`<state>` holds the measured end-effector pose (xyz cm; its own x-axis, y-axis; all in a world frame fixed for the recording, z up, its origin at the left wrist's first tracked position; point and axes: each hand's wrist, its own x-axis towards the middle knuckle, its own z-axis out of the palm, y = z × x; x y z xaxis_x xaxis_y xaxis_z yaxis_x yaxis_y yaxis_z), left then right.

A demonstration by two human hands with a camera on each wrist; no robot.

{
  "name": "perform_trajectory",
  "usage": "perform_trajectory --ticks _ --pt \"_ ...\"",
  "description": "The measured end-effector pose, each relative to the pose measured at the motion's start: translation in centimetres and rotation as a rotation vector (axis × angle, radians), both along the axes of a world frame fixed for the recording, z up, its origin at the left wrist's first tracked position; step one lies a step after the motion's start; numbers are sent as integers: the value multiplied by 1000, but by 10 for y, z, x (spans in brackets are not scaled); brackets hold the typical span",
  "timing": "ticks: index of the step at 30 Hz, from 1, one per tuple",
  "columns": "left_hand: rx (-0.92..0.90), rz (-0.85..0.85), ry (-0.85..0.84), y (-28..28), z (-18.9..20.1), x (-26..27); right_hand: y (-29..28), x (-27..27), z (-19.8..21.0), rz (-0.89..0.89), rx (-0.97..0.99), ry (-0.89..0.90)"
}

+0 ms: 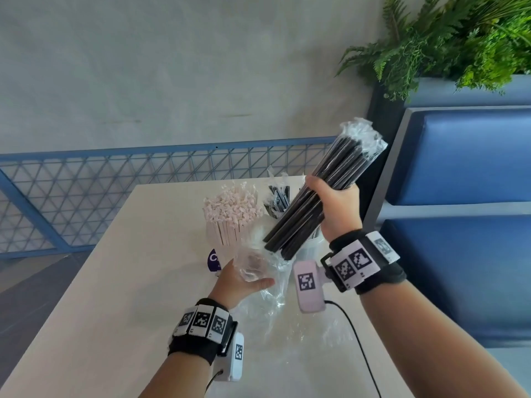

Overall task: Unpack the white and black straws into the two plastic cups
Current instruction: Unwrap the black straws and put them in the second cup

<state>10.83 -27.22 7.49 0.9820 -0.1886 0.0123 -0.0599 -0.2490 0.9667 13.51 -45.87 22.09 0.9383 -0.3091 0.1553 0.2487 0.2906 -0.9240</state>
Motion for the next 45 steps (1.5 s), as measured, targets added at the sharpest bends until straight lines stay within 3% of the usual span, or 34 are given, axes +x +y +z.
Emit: perform_trajectory --ticks 5,12,28,43,45 --pt "-34 47 20 5 6 1 -19 14 14 -82 6 -38" --pt "-145 25 -15 10 20 2 -19 28 11 -183 -183 -84" --pt "-317 145 -34 2 37 0 13 41 -76 66 -480 140" --pt "-326 154 -97 1 55 -12 9 51 -80 120 -910 290" --pt "-299 161 -100 2 54 -12 4 41 -77 100 -884 270"
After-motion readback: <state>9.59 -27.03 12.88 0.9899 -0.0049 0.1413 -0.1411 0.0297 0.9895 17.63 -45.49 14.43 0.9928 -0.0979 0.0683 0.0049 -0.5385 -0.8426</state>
